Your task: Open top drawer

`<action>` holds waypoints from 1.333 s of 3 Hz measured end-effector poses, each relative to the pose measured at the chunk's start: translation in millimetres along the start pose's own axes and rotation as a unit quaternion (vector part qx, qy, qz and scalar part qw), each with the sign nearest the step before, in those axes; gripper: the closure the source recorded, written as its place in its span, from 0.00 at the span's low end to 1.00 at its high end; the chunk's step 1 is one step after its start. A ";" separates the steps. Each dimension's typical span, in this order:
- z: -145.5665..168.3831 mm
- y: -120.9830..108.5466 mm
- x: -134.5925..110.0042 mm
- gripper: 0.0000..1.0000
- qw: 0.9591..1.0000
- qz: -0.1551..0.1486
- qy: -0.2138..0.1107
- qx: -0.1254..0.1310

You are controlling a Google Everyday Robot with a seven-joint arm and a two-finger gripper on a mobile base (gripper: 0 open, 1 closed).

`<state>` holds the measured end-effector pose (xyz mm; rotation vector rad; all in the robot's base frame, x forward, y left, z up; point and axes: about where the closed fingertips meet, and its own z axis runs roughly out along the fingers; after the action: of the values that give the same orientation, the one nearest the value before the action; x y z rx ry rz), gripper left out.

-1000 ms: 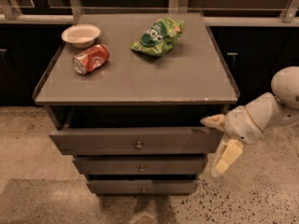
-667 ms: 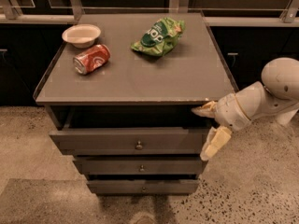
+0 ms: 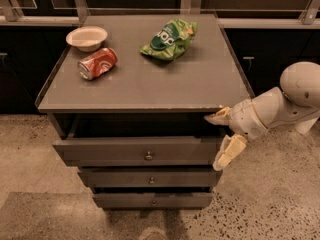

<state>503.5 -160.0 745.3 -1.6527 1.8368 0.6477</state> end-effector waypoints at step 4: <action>80.2 -19.7 50.1 0.00 0.998 0.062 0.015 0.014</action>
Offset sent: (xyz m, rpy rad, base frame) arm 0.0006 0.0089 -0.0717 0.0116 0.0297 -0.1906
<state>527.6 -142.4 653.5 -1.5480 1.9733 0.6481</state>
